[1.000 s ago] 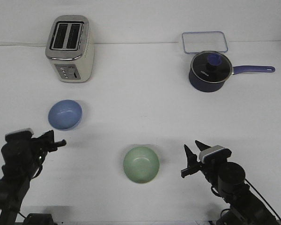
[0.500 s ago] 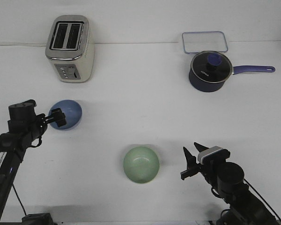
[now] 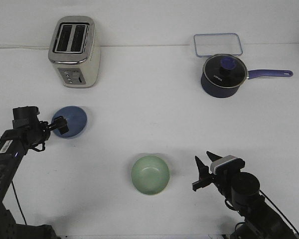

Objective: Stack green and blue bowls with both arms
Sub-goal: 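Reach the left gripper to the light blue bowl rim and grasp it, then lift the blue bowl and lower it into the green bowl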

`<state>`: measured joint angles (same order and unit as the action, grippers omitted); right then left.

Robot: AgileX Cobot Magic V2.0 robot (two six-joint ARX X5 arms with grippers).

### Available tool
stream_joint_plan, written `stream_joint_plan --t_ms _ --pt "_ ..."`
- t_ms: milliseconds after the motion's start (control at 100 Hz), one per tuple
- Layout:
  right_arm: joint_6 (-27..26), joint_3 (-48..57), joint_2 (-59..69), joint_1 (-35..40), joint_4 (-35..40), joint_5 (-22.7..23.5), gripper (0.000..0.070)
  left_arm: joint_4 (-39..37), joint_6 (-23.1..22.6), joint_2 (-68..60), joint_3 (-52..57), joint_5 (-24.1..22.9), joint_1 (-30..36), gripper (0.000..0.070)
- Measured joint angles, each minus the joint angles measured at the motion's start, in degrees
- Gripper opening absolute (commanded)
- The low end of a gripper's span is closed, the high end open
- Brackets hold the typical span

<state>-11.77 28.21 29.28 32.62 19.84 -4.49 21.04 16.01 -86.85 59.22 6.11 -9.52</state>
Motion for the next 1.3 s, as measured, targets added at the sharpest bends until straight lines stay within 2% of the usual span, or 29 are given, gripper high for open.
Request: stream_joint_plan --t_ms 110,150,220,300,330,360,610,690,900,1010,1160,1300 --pt "0.0 0.0 0.0 0.0 0.0 0.0 0.0295 -0.2 0.0 -1.6 0.1 0.3 0.0 0.0566" --pt "0.0 0.0 0.0 0.0 0.0 0.0 0.0295 0.0 0.0 -2.3 0.1 0.3 0.0 0.0524" --pt "0.0 0.0 0.0 0.0 0.0 0.0 0.0295 0.2 0.0 -3.1 0.1 0.3 0.0 0.0357" --pt "0.0 0.0 0.0 0.0 0.0 0.0 0.0295 0.0 0.0 -3.2 0.1 0.3 0.0 0.0079" --pt "0.0 0.0 0.0 0.0 0.0 0.0 0.0295 -0.1 0.0 -3.2 0.2 0.3 0.0 0.0" --pt "0.0 0.0 0.0 0.0 0.0 0.0 0.0295 -0.1 0.0 -3.2 0.2 0.3 0.0 0.0017" --pt "0.0 0.0 0.0 0.0 0.0 0.0 0.0295 0.0 -0.4 -3.1 0.4 1.1 0.0 0.0014" --pt "0.0 0.0 0.0 0.0 0.0 0.0 0.0295 0.4 -1.0 -2.1 0.5 3.8 0.0 0.0014" --pt "0.0 0.0 0.0 0.0 0.0 0.0 0.0295 3.1 -2.5 6.6 1.4 14.6 2.5 0.0014" --pt "0.0 0.0 0.0 0.0 0.0 0.0 0.0295 5.2 -2.9 12.3 2.2 19.4 6.3 0.0014" --pt "0.0 0.0 0.0 0.0 0.0 0.0 0.0295 9.0 -3.0 16.3 2.3 19.8 14.4 0.0014" --pt "0.0 0.0 0.0 0.0 0.0 0.0 0.0295 10.1 -3.0 16.3 2.3 19.7 24.9 0.0014"
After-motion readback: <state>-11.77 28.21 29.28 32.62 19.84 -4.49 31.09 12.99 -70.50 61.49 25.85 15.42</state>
